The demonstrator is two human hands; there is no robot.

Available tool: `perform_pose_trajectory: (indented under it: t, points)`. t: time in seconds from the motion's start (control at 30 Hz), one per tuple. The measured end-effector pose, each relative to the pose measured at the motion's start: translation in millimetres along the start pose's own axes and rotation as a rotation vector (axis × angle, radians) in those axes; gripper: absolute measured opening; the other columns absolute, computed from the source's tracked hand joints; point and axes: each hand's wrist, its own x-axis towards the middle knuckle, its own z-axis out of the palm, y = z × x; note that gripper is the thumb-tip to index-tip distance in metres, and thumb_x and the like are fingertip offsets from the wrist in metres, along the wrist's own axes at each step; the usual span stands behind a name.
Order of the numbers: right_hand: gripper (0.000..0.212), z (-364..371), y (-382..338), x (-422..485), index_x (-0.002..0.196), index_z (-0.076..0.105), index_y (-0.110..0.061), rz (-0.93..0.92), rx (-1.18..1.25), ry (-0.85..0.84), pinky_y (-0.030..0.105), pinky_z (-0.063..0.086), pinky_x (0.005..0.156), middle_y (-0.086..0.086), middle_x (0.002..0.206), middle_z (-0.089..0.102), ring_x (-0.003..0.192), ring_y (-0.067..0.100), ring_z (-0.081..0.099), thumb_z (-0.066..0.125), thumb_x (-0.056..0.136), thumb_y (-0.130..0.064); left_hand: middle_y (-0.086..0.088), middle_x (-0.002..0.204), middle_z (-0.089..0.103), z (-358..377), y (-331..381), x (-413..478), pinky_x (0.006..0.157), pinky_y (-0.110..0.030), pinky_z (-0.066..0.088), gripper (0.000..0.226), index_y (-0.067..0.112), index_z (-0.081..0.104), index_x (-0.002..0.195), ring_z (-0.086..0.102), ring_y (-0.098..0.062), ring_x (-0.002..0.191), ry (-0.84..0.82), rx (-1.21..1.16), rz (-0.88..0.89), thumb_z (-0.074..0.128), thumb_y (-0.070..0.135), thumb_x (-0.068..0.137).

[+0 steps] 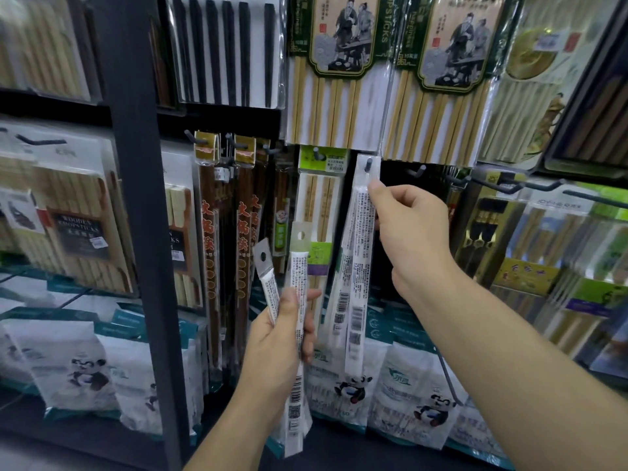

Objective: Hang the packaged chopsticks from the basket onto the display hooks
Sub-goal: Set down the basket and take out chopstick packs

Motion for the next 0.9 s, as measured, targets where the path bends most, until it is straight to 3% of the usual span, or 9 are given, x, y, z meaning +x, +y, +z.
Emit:
perform_pose_trajectory:
  t: [0.1, 0.23, 0.37, 0.5, 0.6, 0.67, 0.77, 0.9]
  points:
    - [0.027, -4, 4, -6, 0.077, 0.066, -0.013, -0.014, -0.022, 0.020, 0.002, 0.040, 0.052, -0.011, 0.061, 0.054, 0.050, -0.004, 0.047, 0.070, 0.095, -0.032, 0.005, 0.072, 0.057, 0, 1, 0, 0.057, -0.020, 0.049, 0.047, 0.039, 0.077, 0.111, 0.046, -0.006, 0.055, -0.008, -0.032, -0.011, 0.045, 0.068, 0.091]
    - [0.027, -9, 17, -24, 0.080, 0.064, -0.013, -0.067, -0.080, -0.013, 0.008, 0.041, 0.051, -0.017, 0.057, 0.053, 0.051, -0.004, 0.047, 0.070, 0.095, -0.035, 0.002, 0.074, 0.057, 3, -1, 3, 0.054, -0.022, 0.047, 0.029, 0.029, 0.079, 0.111, 0.050, -0.009, 0.059, 0.015, -0.096, -0.039, 0.051, 0.034, 0.106]
    - [0.025, -7, 29, -42, 0.079, 0.071, -0.020, -0.045, -0.160, -0.303, 0.012, 0.046, 0.055, -0.007, 0.065, 0.062, 0.058, -0.003, 0.054, 0.073, 0.091, -0.042, 0.002, 0.075, 0.061, 6, -4, 1, 0.061, -0.024, 0.050, 0.016, 0.017, 0.069, 0.109, 0.057, -0.013, 0.068, -0.021, -0.001, 0.005, 0.054, 0.020, 0.104]
    - [0.020, -2, 35, -48, 0.080, 0.073, -0.023, -0.031, -0.266, -0.463, 0.011, 0.045, 0.057, -0.014, 0.065, 0.063, 0.061, -0.005, 0.057, 0.076, 0.088, -0.041, -0.001, 0.079, 0.064, 7, -1, -3, 0.070, -0.027, 0.055, 0.014, 0.018, 0.064, 0.114, 0.061, -0.015, 0.073, -0.125, 0.025, 0.029, 0.057, 0.014, 0.102]
    - [0.018, -3, 35, -47, 0.077, 0.070, -0.021, -0.066, -0.293, -0.454, 0.016, 0.048, 0.056, -0.011, 0.063, 0.061, 0.058, -0.002, 0.054, 0.075, 0.091, -0.031, -0.004, 0.084, 0.070, 7, 1, -4, 0.082, -0.037, 0.059, 0.016, 0.025, 0.067, 0.109, 0.068, -0.019, 0.078, -0.142, -0.002, 0.032, 0.065, 0.026, 0.093]
    - [0.019, -4, 30, -44, 0.078, 0.068, -0.018, -0.075, -0.250, -0.432, 0.026, 0.051, 0.061, -0.008, 0.065, 0.059, 0.060, 0.004, 0.055, 0.073, 0.093, -0.028, -0.008, 0.089, 0.075, 7, 3, -4, 0.081, -0.041, 0.060, 0.020, 0.027, 0.069, 0.105, 0.071, -0.023, 0.082, -0.149, -0.029, 0.020, 0.064, 0.038, 0.089]
    - [0.021, -7, 15, -36, 0.081, 0.065, -0.010, -0.151, -0.136, -0.355, 0.027, 0.049, 0.060, 0.008, 0.068, 0.058, 0.062, 0.010, 0.053, 0.071, 0.095, -0.025, -0.011, 0.089, 0.078, 8, 6, -4, 0.069, -0.027, 0.059, 0.021, 0.030, 0.071, 0.096, 0.076, -0.025, 0.081, -0.095, -0.053, 0.015, 0.058, 0.046, 0.091]
    - [0.022, -10, -10, -18, 0.081, 0.066, -0.009, -0.221, -0.076, -0.256, 0.027, 0.051, 0.062, 0.019, 0.080, 0.063, 0.067, 0.016, 0.055, 0.067, 0.097, -0.024, -0.006, 0.087, 0.079, 5, -1, -1, 0.067, -0.024, 0.060, 0.030, 0.028, 0.070, 0.096, 0.075, -0.021, 0.078, -0.011, 0.012, -0.006, 0.058, 0.054, 0.086]
